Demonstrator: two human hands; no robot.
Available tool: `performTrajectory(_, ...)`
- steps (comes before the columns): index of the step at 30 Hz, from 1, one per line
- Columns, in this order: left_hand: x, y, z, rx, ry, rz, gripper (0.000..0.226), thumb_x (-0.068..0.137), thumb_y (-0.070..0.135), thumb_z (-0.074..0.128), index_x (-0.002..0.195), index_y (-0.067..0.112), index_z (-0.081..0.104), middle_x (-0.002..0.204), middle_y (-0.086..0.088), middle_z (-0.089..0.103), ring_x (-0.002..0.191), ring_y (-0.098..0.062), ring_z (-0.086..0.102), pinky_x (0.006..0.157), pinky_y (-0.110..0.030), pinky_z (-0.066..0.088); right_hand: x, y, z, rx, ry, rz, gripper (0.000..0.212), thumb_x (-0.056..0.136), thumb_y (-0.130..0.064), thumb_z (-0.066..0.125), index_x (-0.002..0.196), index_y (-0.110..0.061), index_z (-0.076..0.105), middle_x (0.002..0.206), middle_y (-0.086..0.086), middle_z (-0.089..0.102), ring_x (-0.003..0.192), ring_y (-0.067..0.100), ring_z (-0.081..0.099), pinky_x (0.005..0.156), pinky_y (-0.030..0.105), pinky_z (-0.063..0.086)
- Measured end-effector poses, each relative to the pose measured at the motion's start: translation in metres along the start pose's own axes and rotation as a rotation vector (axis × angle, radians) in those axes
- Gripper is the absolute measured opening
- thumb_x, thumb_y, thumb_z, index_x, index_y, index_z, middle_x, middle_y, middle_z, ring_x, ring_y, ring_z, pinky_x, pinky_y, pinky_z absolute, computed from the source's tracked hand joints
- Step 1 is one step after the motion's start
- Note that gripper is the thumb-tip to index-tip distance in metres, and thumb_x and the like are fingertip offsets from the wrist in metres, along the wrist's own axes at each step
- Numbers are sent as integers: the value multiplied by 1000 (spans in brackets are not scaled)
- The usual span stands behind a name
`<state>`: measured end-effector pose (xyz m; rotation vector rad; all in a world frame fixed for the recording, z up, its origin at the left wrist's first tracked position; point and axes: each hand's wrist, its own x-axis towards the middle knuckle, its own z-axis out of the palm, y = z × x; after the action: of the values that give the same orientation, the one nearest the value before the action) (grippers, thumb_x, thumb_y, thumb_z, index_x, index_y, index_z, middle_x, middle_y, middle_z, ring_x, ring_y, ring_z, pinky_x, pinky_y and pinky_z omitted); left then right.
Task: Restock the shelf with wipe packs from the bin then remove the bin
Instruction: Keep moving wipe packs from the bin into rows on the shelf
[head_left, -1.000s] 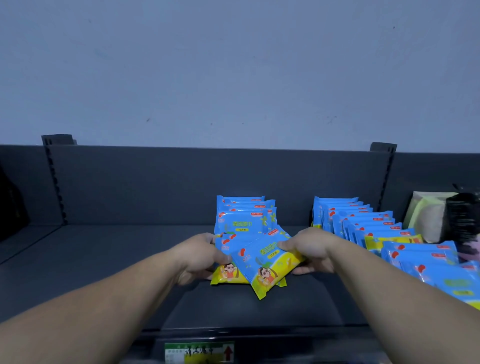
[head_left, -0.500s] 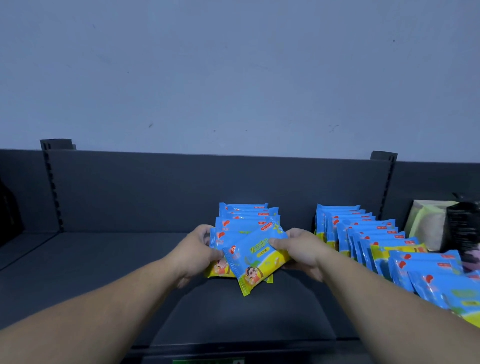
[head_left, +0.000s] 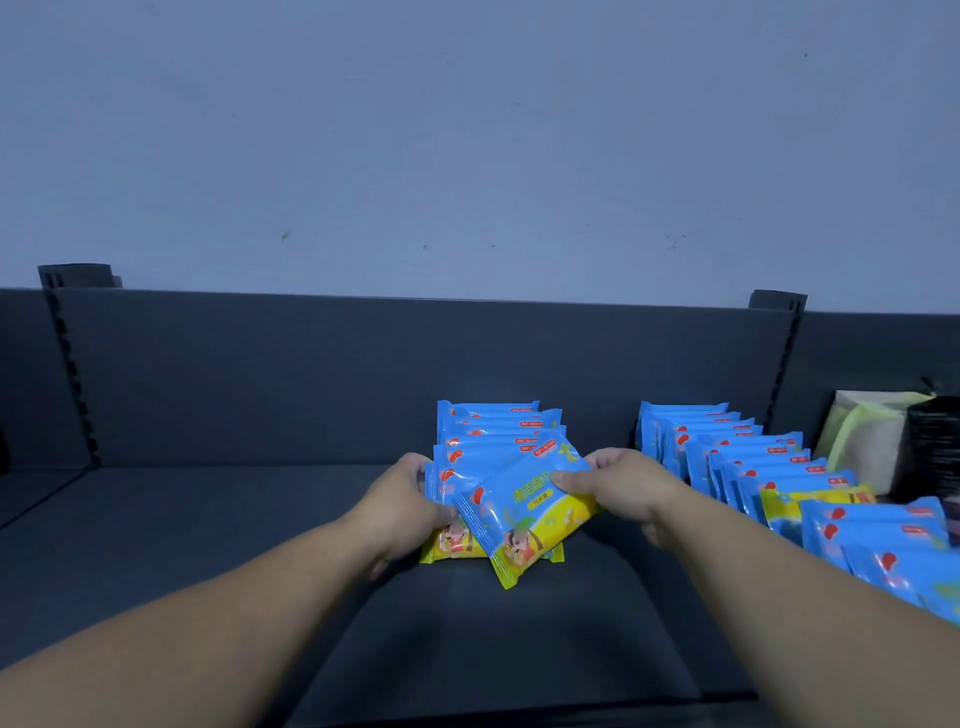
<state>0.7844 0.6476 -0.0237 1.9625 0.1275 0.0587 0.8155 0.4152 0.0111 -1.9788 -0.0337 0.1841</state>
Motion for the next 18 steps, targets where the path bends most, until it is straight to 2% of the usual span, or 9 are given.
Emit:
performTrajectory(2,1,1,2,14,13,-1,32,81,3,70,102,21,52,98,0,69,89,-16,69,82,-39,57,-2,-3,-5,-33,6,21,23,80,-25,78,86,-11,60,80,0,72,65,9,61,58,19,44)
performTrajectory(5,-1,4,6,26,44,11,31,82,6,70,102,22,52,96,2,68,88,-15,68,80,-37,58,-7,-3,-16,-230,-37,66,24,82,-29,75,78,-14,57,71,-1,64,57,11,49,49,19,36)
performTrajectory(7,-2,6,8,24,70,37,30,83,5,68,103,21,52,95,4,68,86,-14,67,77,-33,57,-10,1,-20,-300,-101,107,27,85,-26,73,75,-14,52,64,1,55,53,13,46,47,21,38)
performTrajectory(8,-2,7,9,22,79,52,29,84,5,67,103,21,52,94,4,68,86,-14,67,76,-33,57,-11,3,-21,-290,-134,134,24,86,-25,72,80,-13,52,67,3,54,52,13,48,47,22,41)
performTrajectory(10,-2,9,10,20,83,69,30,84,5,66,103,22,51,93,5,68,86,-14,67,76,-33,56,-14,6,-20,-276,-181,175,23,88,-24,70,95,-10,52,80,6,56,53,12,57,50,23,48)
performTrajectory(14,-2,10,10,-98,44,37,25,87,2,61,103,20,53,92,1,69,85,-18,69,80,-40,58,-16,9,-14,-336,-153,116,21,88,-26,69,96,-18,51,83,0,60,62,11,59,63,26,54)
performTrajectory(17,-3,12,9,-221,47,-4,13,93,17,58,105,16,55,94,-2,70,80,-18,69,67,-33,54,-17,8,-9,-329,-98,25,54,80,-18,77,119,-32,42,98,-6,62,79,11,62,61,25,51)
performTrajectory(18,-4,13,10,-235,44,-9,15,94,26,58,105,16,55,94,-1,71,79,-16,69,65,-30,52,-17,9,-7,-316,-94,11,63,77,-15,79,124,-33,40,102,-5,62,84,11,64,60,23,50)
